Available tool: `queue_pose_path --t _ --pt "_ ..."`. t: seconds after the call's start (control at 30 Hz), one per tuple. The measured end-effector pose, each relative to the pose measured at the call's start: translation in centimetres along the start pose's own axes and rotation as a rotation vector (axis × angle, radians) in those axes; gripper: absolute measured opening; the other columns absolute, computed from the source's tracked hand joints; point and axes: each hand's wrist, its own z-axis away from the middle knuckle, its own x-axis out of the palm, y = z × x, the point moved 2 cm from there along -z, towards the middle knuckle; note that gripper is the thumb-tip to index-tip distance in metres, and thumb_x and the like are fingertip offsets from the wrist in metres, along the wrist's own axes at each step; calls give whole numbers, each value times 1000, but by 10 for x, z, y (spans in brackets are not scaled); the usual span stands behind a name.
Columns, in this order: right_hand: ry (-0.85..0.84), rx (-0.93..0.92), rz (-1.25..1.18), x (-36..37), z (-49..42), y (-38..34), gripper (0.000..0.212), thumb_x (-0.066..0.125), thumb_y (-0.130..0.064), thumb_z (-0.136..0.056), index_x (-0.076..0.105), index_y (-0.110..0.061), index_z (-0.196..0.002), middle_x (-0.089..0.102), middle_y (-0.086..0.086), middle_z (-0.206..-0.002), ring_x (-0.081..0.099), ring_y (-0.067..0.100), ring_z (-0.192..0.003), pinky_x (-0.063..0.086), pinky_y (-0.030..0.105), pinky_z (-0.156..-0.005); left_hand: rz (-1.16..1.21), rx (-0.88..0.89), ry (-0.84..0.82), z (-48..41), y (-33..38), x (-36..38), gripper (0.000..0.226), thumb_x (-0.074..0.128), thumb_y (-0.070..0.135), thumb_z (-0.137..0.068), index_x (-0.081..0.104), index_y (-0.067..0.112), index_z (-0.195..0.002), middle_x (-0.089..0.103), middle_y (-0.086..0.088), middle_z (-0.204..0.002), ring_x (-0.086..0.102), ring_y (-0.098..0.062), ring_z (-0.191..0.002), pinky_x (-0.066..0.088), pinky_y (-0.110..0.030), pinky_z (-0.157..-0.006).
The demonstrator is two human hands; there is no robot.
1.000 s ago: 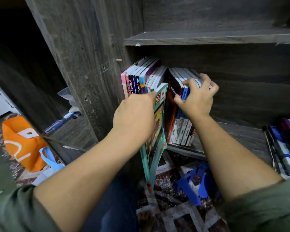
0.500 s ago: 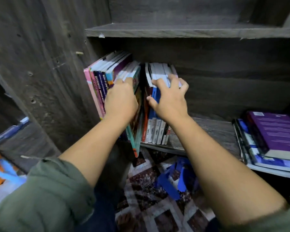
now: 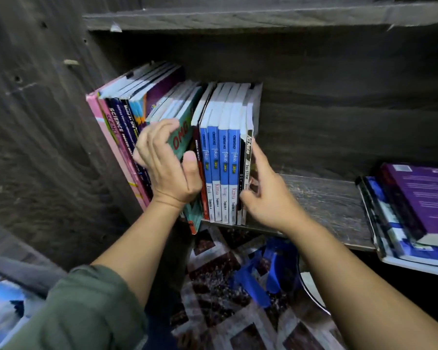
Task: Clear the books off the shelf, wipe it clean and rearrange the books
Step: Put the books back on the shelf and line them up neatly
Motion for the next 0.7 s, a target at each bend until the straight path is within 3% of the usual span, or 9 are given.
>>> queue_pose_path --t 0.07,0.1,0.2,0.27,0.37,0.43,0.53,0.6,0.7 --pt "-55 25 23 -3 1 6 97 55 -7 -90 -5 -59 -144 44 -9 -147 60 0 -84 48 21 -77 -33 -11 4 -2 -5 12 49 33 41 -85 46 9 -119 49 1 -121 38 -29 -119 30 -55 -97" --pt "-73 36 38 -5 2 8 96 54 -4 -90 -2 -61 -144 49 -9 -142 62 1 -89 48 18 -78 -64 -5 7 -2 -8 17 49 30 47 -86 44 11 -117 48 2 -121 36 -28 -119 28 -54 -96" --pt "-101 69 99 -8 1 10 94 52 -1 -91 4 -66 -141 53 -1 -138 59 13 -111 48 23 -92 -139 35 -8 1 -16 27 66 14 67 -86 41 14 -116 45 0 -125 32 -24 -125 25 -49 -100" --pt "-136 104 146 -5 0 10 94 52 -4 -92 2 -70 -137 58 2 -131 64 15 -99 53 29 -83 -129 48 -24 8 -22 27 80 10 75 -82 36 12 -123 38 -4 -135 26 -21 -136 18 -41 -107" --pt "-173 142 183 0 -3 14 95 54 -8 -93 -4 -67 -139 62 2 -122 63 8 -81 48 19 -67 -176 -4 -90 22 -42 15 89 8 74 -84 21 7 -140 22 -10 -149 1 -17 -147 8 -49 -115" --pt "-210 196 198 6 -5 18 99 59 -14 -93 -12 -64 -139 60 0 -129 63 11 -95 49 26 -84 -274 -4 -125 27 -62 6 85 10 66 -89 5 8 -150 10 -14 -156 -7 -19 -148 2 -52 -117" --pt "-191 252 162 17 -6 23 97 60 -23 -94 -16 -61 -139 49 -3 -143 52 18 -124 36 39 -108 -382 60 -157 30 -79 3 83 10 64 -90 -16 15 -152 -17 -2 -160 -14 -22 -147 -2 -50 -117" --pt "-126 258 136 24 -6 24 94 60 -27 -94 -14 -64 -137 48 -3 -144 49 17 -125 36 38 -106 -426 62 -182 31 -79 5 83 7 65 -90 -21 14 -150 -21 -4 -159 -17 -22 -146 -5 -49 -117" --pt "-62 252 142 31 -6 25 92 60 -29 -94 -14 -67 -133 56 -1 -136 54 14 -111 41 32 -96 -467 22 -229 33 -72 3 81 9 61 -93 -21 12 -150 -16 -13 -159 -17 -25 -146 -1 -54 -116"
